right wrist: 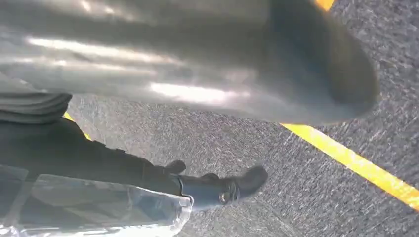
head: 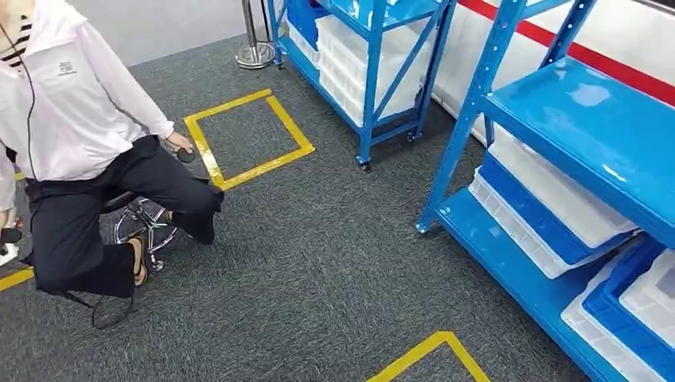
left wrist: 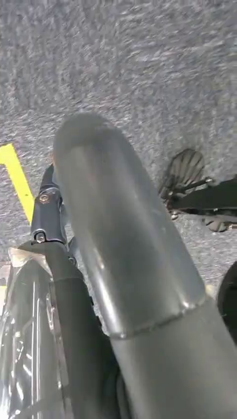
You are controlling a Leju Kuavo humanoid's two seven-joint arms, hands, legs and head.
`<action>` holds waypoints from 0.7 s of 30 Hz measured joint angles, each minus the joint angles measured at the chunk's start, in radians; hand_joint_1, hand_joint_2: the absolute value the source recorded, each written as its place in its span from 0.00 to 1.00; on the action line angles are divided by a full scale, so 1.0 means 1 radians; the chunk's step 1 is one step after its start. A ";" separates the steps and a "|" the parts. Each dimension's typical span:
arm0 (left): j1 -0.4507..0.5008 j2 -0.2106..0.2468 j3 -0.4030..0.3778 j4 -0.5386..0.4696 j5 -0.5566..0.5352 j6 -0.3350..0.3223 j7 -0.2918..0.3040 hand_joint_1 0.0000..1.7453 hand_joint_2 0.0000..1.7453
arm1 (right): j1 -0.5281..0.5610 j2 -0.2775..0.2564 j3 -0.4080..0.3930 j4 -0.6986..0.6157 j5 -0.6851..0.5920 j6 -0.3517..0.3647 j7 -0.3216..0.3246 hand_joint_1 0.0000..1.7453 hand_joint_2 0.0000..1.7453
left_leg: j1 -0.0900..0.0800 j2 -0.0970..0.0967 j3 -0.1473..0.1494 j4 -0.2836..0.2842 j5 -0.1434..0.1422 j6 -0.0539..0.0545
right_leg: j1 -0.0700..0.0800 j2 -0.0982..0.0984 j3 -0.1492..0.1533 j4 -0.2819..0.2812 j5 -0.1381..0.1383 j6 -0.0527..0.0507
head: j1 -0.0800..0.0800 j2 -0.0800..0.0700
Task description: Take the parts from the cabinet and place them on the table.
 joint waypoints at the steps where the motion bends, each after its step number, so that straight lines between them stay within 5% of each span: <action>1: -0.001 0.000 0.000 0.000 0.000 0.000 0.001 0.00 0.00 | 0.000 0.000 -0.001 0.000 0.000 0.000 0.000 0.00 0.00 | 0.009 -0.043 -0.002 0.016 -0.010 -0.008 | -0.022 0.014 0.015 -0.004 0.004 -0.008 | -0.005 0.000; 2: 0.000 0.001 0.000 0.000 0.000 0.000 0.002 0.00 0.00 | 0.000 -0.001 -0.002 0.000 0.000 -0.002 0.000 0.00 0.00 | 0.010 -0.088 -0.018 0.054 -0.042 -0.007 | -0.021 0.022 0.015 -0.004 0.007 -0.019 | -0.010 0.000; 3: 0.002 0.000 0.000 0.000 0.000 0.000 0.002 0.00 0.00 | -0.002 -0.001 -0.004 0.000 0.000 -0.002 0.000 0.00 0.00 | 0.009 -0.111 -0.049 0.123 -0.086 -0.006 | -0.017 0.032 0.014 -0.004 0.006 -0.026 | -0.014 0.000; 5: 0.008 0.000 0.000 0.000 0.000 0.000 0.005 0.00 0.00 | -0.003 0.000 -0.008 0.000 0.001 -0.002 0.000 0.00 0.00 | 0.009 -0.129 -0.129 0.280 -0.154 -0.007 | -0.009 0.059 0.012 -0.003 0.007 -0.031 | -0.014 0.000; 6: 0.009 0.001 0.000 0.000 0.000 0.000 0.006 0.00 0.00 | -0.001 0.001 -0.008 0.000 0.001 -0.002 0.000 0.00 0.00 | 0.009 -0.131 -0.158 0.326 -0.157 -0.006 | -0.007 0.074 0.013 -0.003 0.007 -0.031 | -0.014 0.000; 7: 0.009 0.001 0.000 0.000 0.000 0.000 0.006 0.00 0.00 | 0.000 0.000 -0.009 0.000 0.001 -0.002 0.000 0.00 0.00 | 0.009 -0.132 -0.161 0.316 -0.134 -0.003 | -0.006 0.087 0.015 -0.003 0.007 -0.031 | -0.014 0.000; 9: 0.008 0.001 0.000 0.000 0.000 0.000 0.007 0.00 0.00 | 0.002 0.000 -0.009 0.000 0.001 -0.002 0.000 0.00 0.00 | 0.010 -0.141 -0.108 0.178 -0.034 0.003 | -0.006 0.117 0.020 -0.002 0.007 -0.030 | -0.014 0.000; 10: 0.009 0.002 0.000 0.000 0.000 0.000 0.007 0.00 0.00 | 0.001 0.001 -0.009 0.000 0.001 -0.002 0.000 0.00 0.00 | 0.011 -0.171 -0.071 0.088 0.013 0.007 | -0.006 0.131 0.022 -0.002 0.007 -0.030 | -0.014 0.000; 11: 0.010 0.003 0.000 0.000 0.000 0.000 0.007 0.00 0.00 | -0.001 0.004 -0.009 0.000 0.001 -0.003 0.000 0.00 0.00 | 0.013 -0.236 -0.055 0.033 0.023 0.011 | -0.001 0.141 0.019 0.002 0.006 -0.027 | -0.015 0.000; 13: 0.009 0.004 0.000 0.000 0.000 0.000 0.009 0.00 0.00 | -0.002 0.004 -0.009 0.000 0.002 -0.002 0.000 0.00 0.00 | 0.009 -0.211 -0.053 0.025 0.021 0.012 | 0.003 0.162 0.004 0.000 0.007 -0.013 | -0.014 0.000; 15: 0.006 0.003 0.000 0.000 0.000 0.000 0.009 0.00 0.00 | 0.004 0.004 -0.009 0.000 0.002 -0.003 0.000 0.00 0.00 | -0.001 -0.189 -0.047 0.019 0.024 0.028 | -0.002 0.184 -0.006 -0.007 0.012 0.005 | -0.016 0.000; 16: 0.005 -0.001 0.000 0.000 0.000 0.000 0.010 0.00 0.00 | 0.005 0.003 -0.009 0.000 0.002 -0.003 0.000 0.00 0.00 | 0.009 -0.172 -0.043 0.004 0.037 0.041 | -0.001 0.166 -0.004 0.005 0.009 0.008 | -0.013 0.000; 17: 0.005 0.000 0.000 0.000 0.000 0.000 0.009 0.00 0.00 | 0.004 0.003 -0.009 0.000 0.002 -0.003 0.000 0.00 0.00 | 0.005 -0.163 -0.038 -0.002 0.039 0.043 | 0.002 0.106 -0.018 0.032 -0.008 0.008 | -0.012 0.000; 18: 0.006 0.001 0.000 0.000 0.002 0.000 0.008 0.00 0.00 | 0.002 0.004 -0.009 0.000 0.004 -0.003 0.000 0.00 0.00 | 0.005 -0.147 -0.037 -0.003 0.039 0.052 | -0.001 0.073 -0.048 0.087 -0.041 0.005 | -0.003 0.000; 20: 0.009 0.002 0.002 0.000 0.010 0.000 0.007 0.00 0.00 | -0.004 0.004 -0.009 0.000 0.014 -0.003 -0.001 0.00 0.00 | 0.000 -0.113 -0.038 -0.002 0.037 0.053 | -0.007 0.056 -0.127 0.242 -0.105 0.005 | -0.002 0.000; 21: 0.008 0.002 0.003 0.000 0.016 0.002 0.007 0.00 0.00 | -0.004 0.003 -0.009 0.000 0.021 -0.003 -0.002 0.00 0.00 | 0.000 -0.099 -0.038 -0.002 0.036 0.053 | -0.009 0.055 -0.151 0.290 -0.115 0.012 | -0.001 0.000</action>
